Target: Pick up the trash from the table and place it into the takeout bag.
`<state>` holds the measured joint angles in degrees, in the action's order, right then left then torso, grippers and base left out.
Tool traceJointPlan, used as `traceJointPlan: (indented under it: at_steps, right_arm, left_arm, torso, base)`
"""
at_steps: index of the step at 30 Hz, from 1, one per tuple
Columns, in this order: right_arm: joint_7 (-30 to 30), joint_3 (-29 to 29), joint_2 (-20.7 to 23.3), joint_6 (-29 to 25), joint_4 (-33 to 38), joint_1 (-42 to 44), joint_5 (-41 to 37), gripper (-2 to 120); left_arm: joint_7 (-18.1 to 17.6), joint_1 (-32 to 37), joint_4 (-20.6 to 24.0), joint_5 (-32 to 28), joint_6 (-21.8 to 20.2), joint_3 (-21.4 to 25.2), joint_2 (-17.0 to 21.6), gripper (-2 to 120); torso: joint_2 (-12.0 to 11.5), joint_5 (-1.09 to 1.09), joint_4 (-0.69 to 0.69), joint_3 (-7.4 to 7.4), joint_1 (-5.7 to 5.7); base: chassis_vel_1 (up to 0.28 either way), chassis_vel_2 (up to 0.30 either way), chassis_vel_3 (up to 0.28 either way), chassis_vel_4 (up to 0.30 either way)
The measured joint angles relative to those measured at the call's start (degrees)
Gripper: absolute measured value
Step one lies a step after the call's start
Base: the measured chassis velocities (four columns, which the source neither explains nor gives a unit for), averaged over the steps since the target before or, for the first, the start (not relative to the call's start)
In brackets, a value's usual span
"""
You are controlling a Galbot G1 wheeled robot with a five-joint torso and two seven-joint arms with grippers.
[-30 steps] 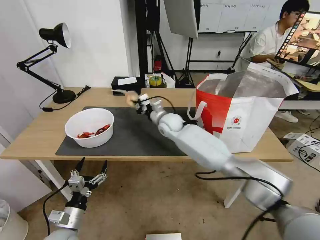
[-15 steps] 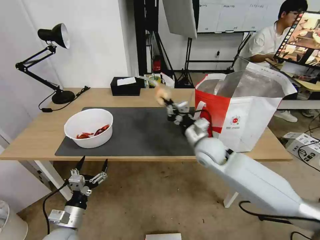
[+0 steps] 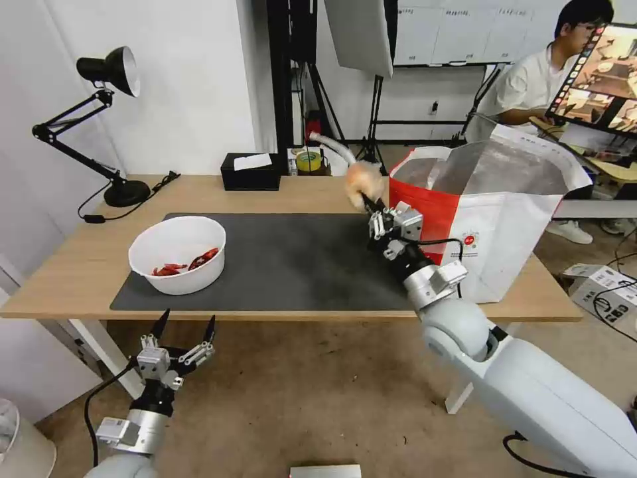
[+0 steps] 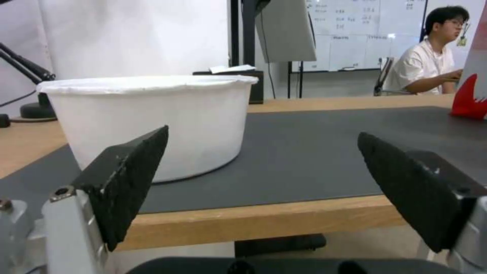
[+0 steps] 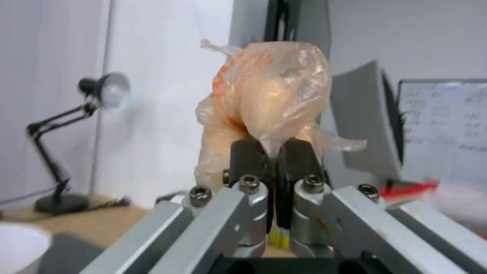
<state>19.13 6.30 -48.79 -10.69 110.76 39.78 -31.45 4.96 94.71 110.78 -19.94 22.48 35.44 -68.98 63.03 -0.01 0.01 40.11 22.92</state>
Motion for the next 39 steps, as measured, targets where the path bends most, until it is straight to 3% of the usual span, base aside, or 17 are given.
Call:
traceJointPlan:
  at_steps: [3, 5, 7, 9, 13, 27, 39]
  right_arm:
    - [3.56, -0.98, 0.0, 0.95, 0.16, -0.83, 1.86, 0]
    - [12.29, -2.69, -0.01, 5.03, 1.06, -1.72, 3.83, 0]
    - [13.91, -2.94, 0.01, 5.9, 1.31, -1.82, 3.6, 0]
    - [21.7, -4.1, 0.51, 10.72, 2.86, -2.25, -0.18, 0]
    - [26.37, -4.98, 1.54, 14.38, 3.9, -2.96, -5.1, 0]
    - [25.43, -5.58, 2.72, 16.54, 1.54, -3.99, -8.16, 0]
    - [22.6, -6.13, 3.65, 16.5, 1.28, -3.98, -8.07, 45]
  left_arm:
    - [-0.02, 0.13, 0.08, 0.08, -0.04, 0.0, -0.06, 100]
    - [-0.05, 0.26, 0.14, 0.32, -0.09, -0.04, -0.1, 100]
    - [-0.06, 0.27, 0.15, 0.36, -0.1, -0.06, -0.11, 100]
    - [-0.09, 0.23, 0.19, 0.55, -0.18, -0.25, -0.19, 100]
    - [-0.1, 0.06, 0.25, 0.8, -0.41, -0.54, -0.2, 100]
    - [-0.14, -0.44, 0.5, 1.04, -1.57, -1.33, 0.03, 100]
    - [-0.08, 0.15, 0.74, 0.92, -1.48, -1.22, 0.33, 100]
  torso:
    - [-0.01, 0.01, 0.01, 0.0, 0.0]
    - [-0.01, 0.01, 0.0, 0.0, 0.0]
    - [0.0, 0.02, 0.0, 0.0, 0.0]
    - [0.0, 0.01, 0.0, 0.0, 0.0]
    - [-0.01, 0.01, -0.01, 0.0, 0.0]
    - [-0.01, 0.02, 0.0, 0.0, 0.0]
    - [0.0, 0.01, -0.01, 0.0, 0.0]
  base:
    - [0.0, 0.0, 0.0, 0.0]
    - [0.0, 0.0, 0.0, 0.0]
    - [0.0, 0.0, 0.0, 0.0]
    - [0.0, 0.0, 0.0, 0.0]
    - [0.0, 0.0, 0.0, 0.0]
    - [0.0, 0.0, 0.0, 0.0]
    - [0.0, 0.0, 0.0, 0.0]
